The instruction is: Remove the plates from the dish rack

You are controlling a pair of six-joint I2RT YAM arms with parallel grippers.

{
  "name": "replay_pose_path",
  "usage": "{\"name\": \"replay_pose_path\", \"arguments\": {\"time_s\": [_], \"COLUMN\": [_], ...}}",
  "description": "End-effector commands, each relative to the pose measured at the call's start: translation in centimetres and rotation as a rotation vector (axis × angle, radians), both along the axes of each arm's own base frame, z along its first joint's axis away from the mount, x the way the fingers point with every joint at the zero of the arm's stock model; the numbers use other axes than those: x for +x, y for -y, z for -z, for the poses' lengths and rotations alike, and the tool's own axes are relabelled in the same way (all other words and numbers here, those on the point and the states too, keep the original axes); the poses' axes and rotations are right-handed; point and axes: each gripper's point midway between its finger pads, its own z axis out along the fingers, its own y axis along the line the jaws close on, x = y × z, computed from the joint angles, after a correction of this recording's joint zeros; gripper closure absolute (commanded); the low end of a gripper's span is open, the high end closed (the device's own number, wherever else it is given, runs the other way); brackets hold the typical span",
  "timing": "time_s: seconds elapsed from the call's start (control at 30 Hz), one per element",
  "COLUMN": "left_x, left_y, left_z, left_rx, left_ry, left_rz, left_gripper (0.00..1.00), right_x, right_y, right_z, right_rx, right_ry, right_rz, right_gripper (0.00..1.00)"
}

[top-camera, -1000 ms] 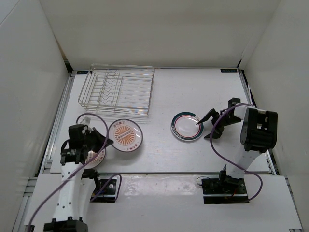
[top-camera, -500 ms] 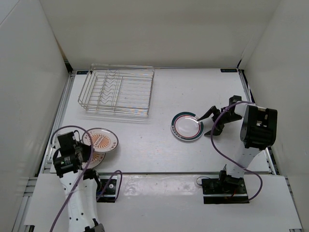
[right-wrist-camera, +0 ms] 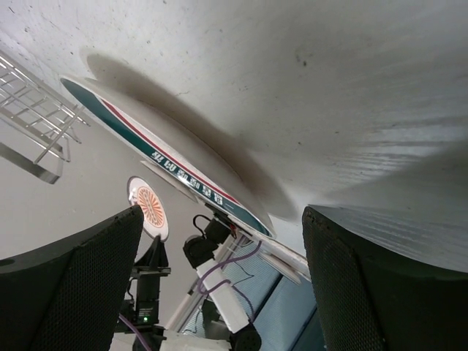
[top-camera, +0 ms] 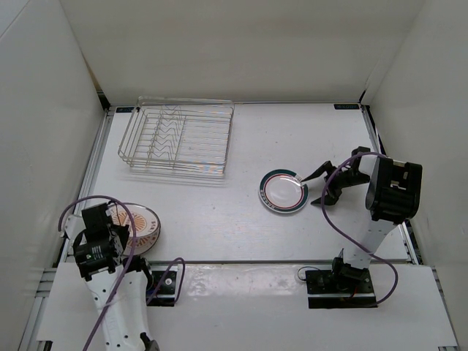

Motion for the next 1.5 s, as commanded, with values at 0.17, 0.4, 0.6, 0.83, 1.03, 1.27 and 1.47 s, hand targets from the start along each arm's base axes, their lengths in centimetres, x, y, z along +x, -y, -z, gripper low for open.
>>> {"name": "replay_pose_path", "arguments": {"time_s": [0.17,0.4,0.6,0.83,1.03,1.27,1.47], "left_x": [-4.8,-4.6,-3.6,-1.6,-2.4,-3.7,-4.1], "left_y": [-0.1,0.5,0.8,2.0,1.9,1.9,1.4], "left_z": [3.9,6.4,8.8,11.2,11.2,11.0,9.9], "left_rx": [0.01,-0.057,-0.101,-0.192,-0.187,-0.182,-0.154], "left_ry": [-0.198,-0.252,-0.274,-0.237,-0.275,-0.313,-0.328], "left_rz": [-0.067,-0.087,-0.086,-0.062,-0.07,-0.099,-0.116], "left_gripper": [1.0,0.93,0.93,0.82,0.75,0.27,0.05], "right_x": [1.7,2.0,2.4,2.1,2.1,1.9,2.0], "right_y": [0.5,0.9,1.3,1.6,1.6,1.7,1.6], "right_z": [-0.5,-0.5,-0.6,-0.4,-0.5,-0.7,-0.7], "right_rx": [0.049,0.054,0.055,0.057,0.058,0.056,0.057], "right_ry": [0.014,0.013,0.015,0.012,0.014,0.021,0.025], "right_rz": [0.049,0.065,0.076,0.084,0.088,0.089,0.086], "right_gripper": [0.1,0.1,0.1,0.1,0.1,0.1,0.1]}}
